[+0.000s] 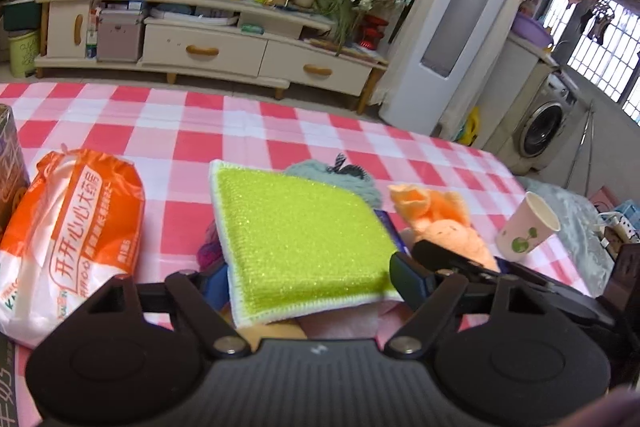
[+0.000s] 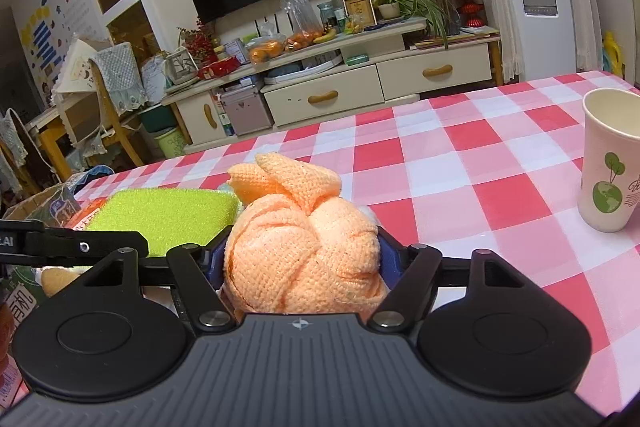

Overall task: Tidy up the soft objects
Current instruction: 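Grasp the orange knotted towel with the right gripper while the left gripper grasps the green sponge, then carry the orange towel and green sponge toward the cardboard box with both grippers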

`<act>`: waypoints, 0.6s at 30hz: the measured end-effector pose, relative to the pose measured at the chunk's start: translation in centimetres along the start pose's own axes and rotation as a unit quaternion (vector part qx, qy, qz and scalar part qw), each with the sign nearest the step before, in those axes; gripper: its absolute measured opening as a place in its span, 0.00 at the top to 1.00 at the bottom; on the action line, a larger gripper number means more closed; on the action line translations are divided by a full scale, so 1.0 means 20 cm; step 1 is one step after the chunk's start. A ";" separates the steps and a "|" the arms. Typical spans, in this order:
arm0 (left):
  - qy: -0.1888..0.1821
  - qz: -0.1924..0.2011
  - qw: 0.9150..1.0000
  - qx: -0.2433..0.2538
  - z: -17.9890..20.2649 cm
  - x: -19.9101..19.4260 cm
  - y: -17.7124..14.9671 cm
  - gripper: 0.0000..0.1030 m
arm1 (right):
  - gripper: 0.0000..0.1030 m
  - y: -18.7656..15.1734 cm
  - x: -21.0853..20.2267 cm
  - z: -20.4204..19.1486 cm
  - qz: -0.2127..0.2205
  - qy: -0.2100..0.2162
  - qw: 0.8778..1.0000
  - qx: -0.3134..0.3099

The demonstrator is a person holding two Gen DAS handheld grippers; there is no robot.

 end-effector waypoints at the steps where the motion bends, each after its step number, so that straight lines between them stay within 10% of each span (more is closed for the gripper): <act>1: -0.007 0.006 1.000 0.002 0.01 -0.01 0.00 0.24 | 0.15 0.00 0.00 0.00 0.000 -0.001 1.000 -0.004; 10: -0.021 0.022 1.000 0.005 0.05 0.07 0.02 0.23 | 0.17 -0.02 0.00 -0.03 0.002 0.004 0.999 -0.036; 18: -0.015 0.011 0.999 -0.034 0.00 0.09 0.01 0.67 | 0.17 -0.02 0.00 -0.03 0.000 0.005 0.999 -0.039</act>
Point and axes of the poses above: each gripper's, at about its wrist camera, not at the fingertips, and x roughly the way its jaws point, z to its right, y to its top, the point moved 3 cm from there along x, roughly the way its jaws point, and after that the axes turned 3 degrees about -y, right-handed, at the moved point
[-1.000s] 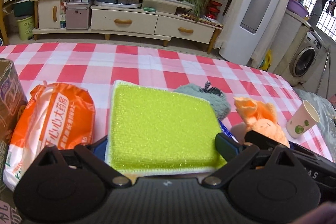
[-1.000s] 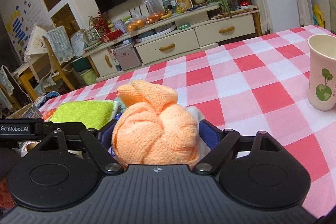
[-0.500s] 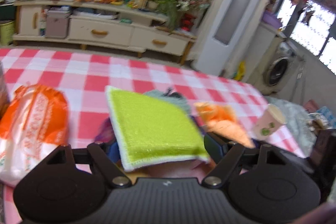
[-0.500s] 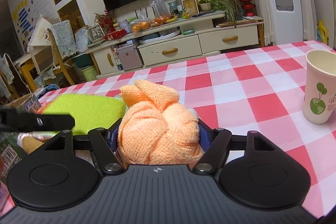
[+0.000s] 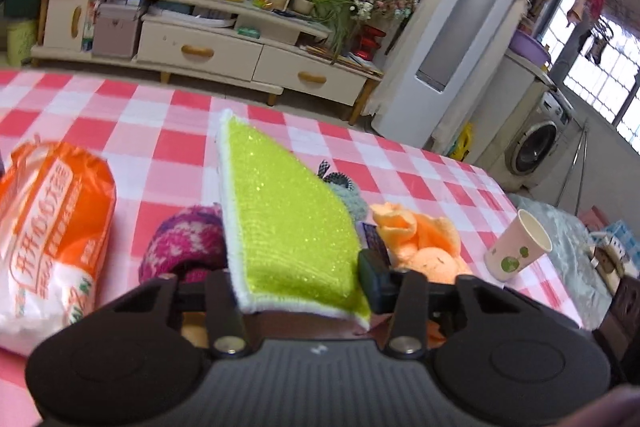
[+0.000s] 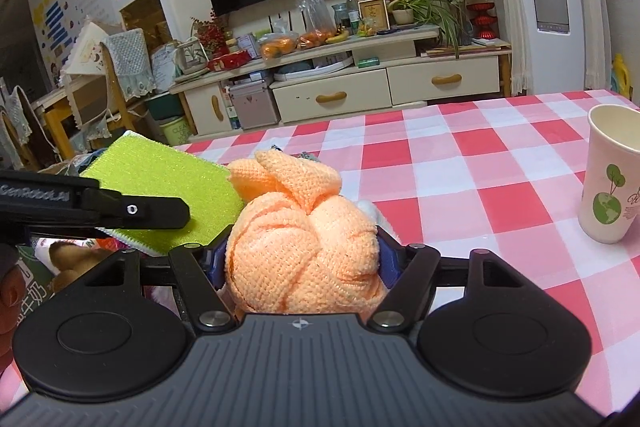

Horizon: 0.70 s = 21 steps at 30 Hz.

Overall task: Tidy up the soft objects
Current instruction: 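Carry the orange towel and green sponge toward the cardboard box with both grippers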

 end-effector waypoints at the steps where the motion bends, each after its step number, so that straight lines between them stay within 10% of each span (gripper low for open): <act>1: -0.002 0.001 1.000 -0.002 0.00 0.00 0.00 0.68 | 0.17 0.00 0.00 -0.01 0.000 0.000 1.000 -0.004; 21: -0.024 0.038 0.999 -0.017 0.00 -0.24 -0.03 0.80 | 0.17 -0.04 -0.09 -0.01 -0.003 0.003 1.000 0.026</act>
Point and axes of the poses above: each gripper's, at about its wrist camera, not at the fingertips, and x roughly the way its jaws point, z to its right, y to its top, the point moved 3 cm from there along x, roughly the way its jaws point, and after that the axes turned 3 degrees about -y, right-handed, at the moved point
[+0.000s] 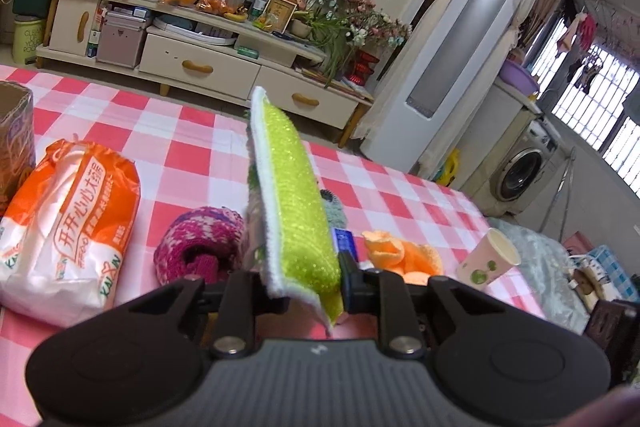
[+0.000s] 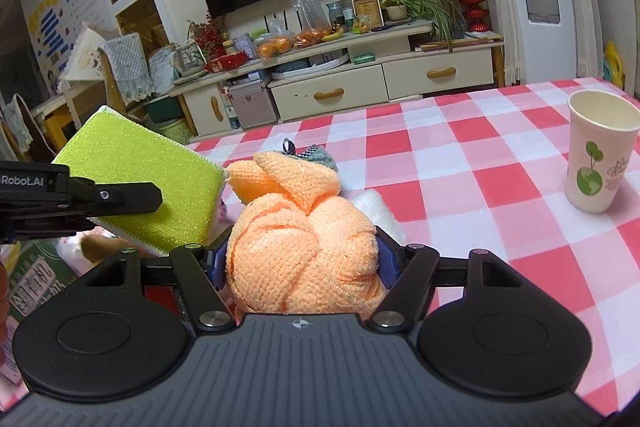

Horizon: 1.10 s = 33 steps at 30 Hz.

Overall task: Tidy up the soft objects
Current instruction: 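Carry the orange towel and green sponge toward the cardboard box with both grippers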

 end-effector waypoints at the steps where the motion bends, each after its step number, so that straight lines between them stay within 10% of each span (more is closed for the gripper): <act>1: -0.004 0.003 1.000 -0.001 0.00 -0.02 0.01 0.80 | 0.17 0.00 -0.01 0.00 0.001 0.001 1.000 0.004; 33: -0.029 0.094 0.994 -0.044 -0.25 -0.54 0.14 0.80 | 0.17 -0.01 -0.16 -0.22 0.002 0.039 0.997 0.074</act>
Point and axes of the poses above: each gripper's, at about its wrist camera, not at the fingertips, and x roughly the way its jaws point, z to its right, y to its top, the point moved 3 cm from there along x, roughly the way its jaws point, and after that the axes turned 3 degrees about -y, right-handed, at the moved point
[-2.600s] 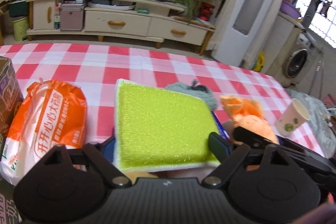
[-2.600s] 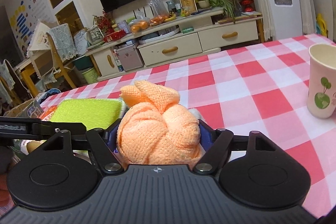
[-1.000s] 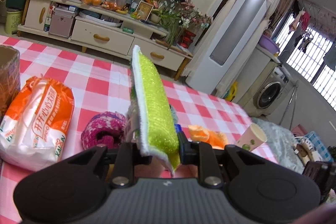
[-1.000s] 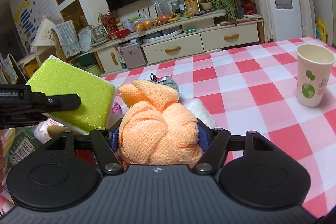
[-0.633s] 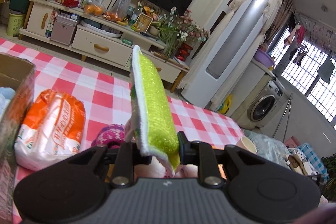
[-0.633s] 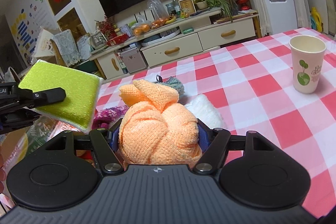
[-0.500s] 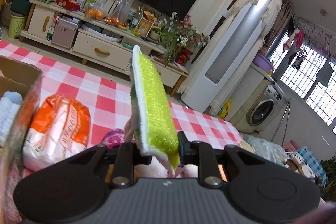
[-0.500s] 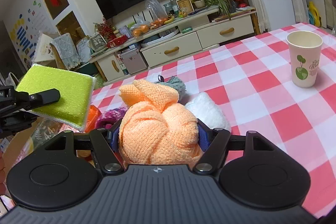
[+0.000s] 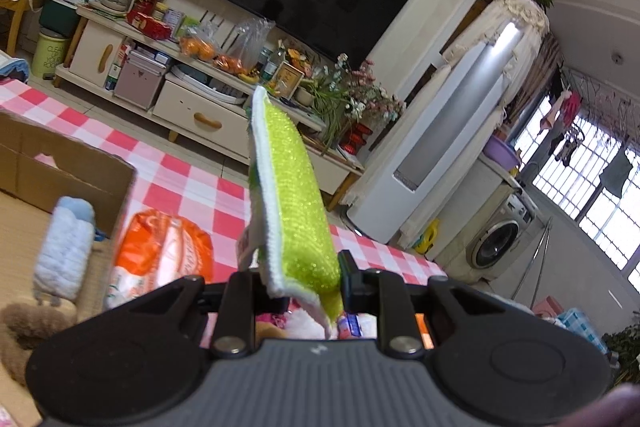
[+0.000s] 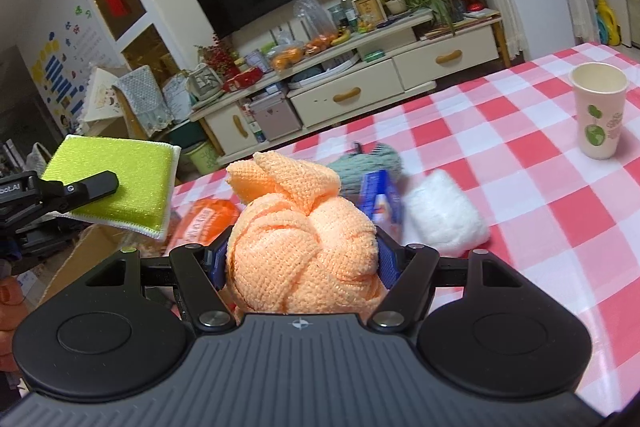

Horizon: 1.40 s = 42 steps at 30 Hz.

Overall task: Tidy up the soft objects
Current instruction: 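Carry the orange towel and green sponge toward the cardboard box with both grippers, then open both grippers to drop the towel and sponge into the box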

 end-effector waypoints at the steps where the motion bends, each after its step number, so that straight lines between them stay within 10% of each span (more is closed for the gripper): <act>1: 0.001 0.003 1.000 -0.003 -0.01 -0.02 0.01 0.80 | 0.17 0.00 0.00 -0.02 -0.002 0.004 1.000 -0.001; 22: 0.086 0.096 0.990 -0.065 -0.41 -0.40 0.18 0.80 | 0.17 -0.02 0.10 -0.70 -0.035 0.143 0.986 -0.081; 37: 0.163 0.081 0.981 -0.063 -0.62 -0.43 0.20 0.79 | 0.12 -0.24 0.15 -1.01 -0.081 0.180 0.969 -0.150; 42: 0.194 0.072 0.976 -0.069 -0.66 -0.43 0.20 0.43 | 0.02 -0.28 0.12 -1.01 -0.076 0.169 0.966 -0.178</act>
Point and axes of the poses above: each gripper's, at about its wrist camera, not at the fingertips, and x roughly the way its jaws point, z to its right, y to its top, the point moved 3 cm from there along x, roughly the way its jaws point, and after that the axes turned 3 degrees about -y, right-handed, at the moved point
